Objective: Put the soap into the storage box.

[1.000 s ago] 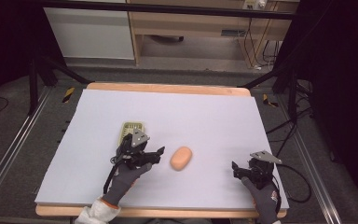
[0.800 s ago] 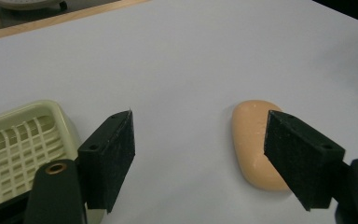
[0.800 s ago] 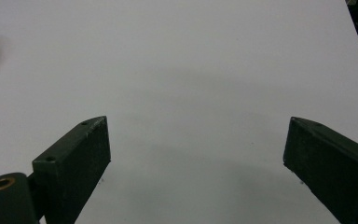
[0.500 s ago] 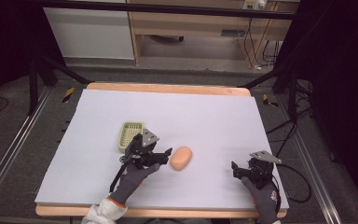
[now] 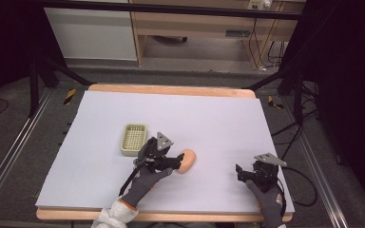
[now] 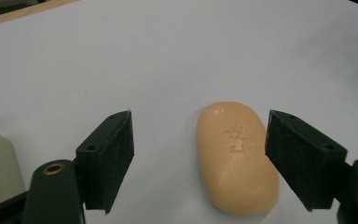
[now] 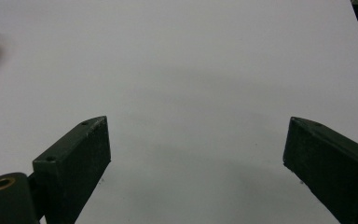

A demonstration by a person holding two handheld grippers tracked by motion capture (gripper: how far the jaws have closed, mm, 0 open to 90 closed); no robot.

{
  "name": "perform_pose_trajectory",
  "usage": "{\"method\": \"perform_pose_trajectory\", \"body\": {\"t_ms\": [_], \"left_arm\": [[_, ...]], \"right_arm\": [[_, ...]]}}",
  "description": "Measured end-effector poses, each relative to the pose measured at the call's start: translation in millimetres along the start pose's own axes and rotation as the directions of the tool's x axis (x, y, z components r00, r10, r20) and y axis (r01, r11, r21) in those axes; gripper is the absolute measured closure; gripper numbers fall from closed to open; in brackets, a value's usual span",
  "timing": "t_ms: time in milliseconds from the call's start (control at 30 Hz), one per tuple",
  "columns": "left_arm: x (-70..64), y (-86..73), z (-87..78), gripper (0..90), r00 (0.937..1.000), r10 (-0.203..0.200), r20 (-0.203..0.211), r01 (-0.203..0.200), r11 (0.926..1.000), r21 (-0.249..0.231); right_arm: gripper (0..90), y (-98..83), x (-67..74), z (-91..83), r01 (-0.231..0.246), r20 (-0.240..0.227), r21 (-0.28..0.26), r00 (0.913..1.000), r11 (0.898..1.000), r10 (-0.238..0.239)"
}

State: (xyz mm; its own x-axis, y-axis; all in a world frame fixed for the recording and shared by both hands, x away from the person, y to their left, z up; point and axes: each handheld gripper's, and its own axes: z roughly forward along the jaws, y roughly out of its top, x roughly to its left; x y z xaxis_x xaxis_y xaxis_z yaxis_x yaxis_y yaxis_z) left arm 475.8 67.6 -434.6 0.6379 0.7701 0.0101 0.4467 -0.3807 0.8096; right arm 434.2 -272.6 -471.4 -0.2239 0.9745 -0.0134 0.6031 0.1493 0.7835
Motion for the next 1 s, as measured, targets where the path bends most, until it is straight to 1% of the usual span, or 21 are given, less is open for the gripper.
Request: {"method": "perform_pose_trajectory", "body": {"t_ms": [67, 167, 200, 267, 367, 633, 1000], "left_arm": [[-1.8, 0.2, 2.8, 23.0, 0.9999, 0.012, -0.001, -0.012, 0.9999, 0.010], [-4.5, 0.1, 7.0, 22.9, 1.0000, 0.007, 0.006, -0.007, 0.9999, 0.011], [-4.9, 0.3, 8.0, 22.9, 0.9999, 0.014, 0.006, -0.014, 0.9997, 0.018], [-6.9, 0.0, 10.3, 22.9, 0.9999, 0.009, 0.009, -0.010, 0.9998, 0.017], [-8.9, 0.0, 13.8, 22.8, 0.9998, 0.013, 0.016, -0.014, 0.9996, 0.025], [-11.7, -1.7, 23.9, 22.2, 0.9996, 0.020, 0.018, -0.021, 0.9982, 0.057], [-16.4, -4.9, 36.2, 21.9, 0.9992, 0.023, 0.032, -0.025, 0.9970, 0.073]], "right_arm": [[7.8, 0.0, 0.0, -0.1, 0.001, -0.001, 0.000, 1.0000, 1.000, -0.001], [7.8, 0.1, 0.2, 0.0, -0.002, -0.001, 0.001, 1.0000, 1.000, 0.002], [7.8, 0.1, 0.3, 0.2, -0.003, -0.002, 0.001, 1.0000, 1.000, 0.003], [7.8, 0.1, 0.4, 0.3, -0.001, -0.001, 0.001, 1.0000, 1.000, 0.001], [7.8, 0.1, 0.2, 0.6, 0.001, -0.002, 0.002, 1.0000, 1.000, -0.001], [7.8, 0.3, 0.5, 1.0, 0.004, -0.003, 0.002, 1.0000, 1.000, -0.004], [7.8, 0.4, 0.7, 1.1, 0.001, -0.005, 0.005, 1.0000, 1.000, -0.001]]}}
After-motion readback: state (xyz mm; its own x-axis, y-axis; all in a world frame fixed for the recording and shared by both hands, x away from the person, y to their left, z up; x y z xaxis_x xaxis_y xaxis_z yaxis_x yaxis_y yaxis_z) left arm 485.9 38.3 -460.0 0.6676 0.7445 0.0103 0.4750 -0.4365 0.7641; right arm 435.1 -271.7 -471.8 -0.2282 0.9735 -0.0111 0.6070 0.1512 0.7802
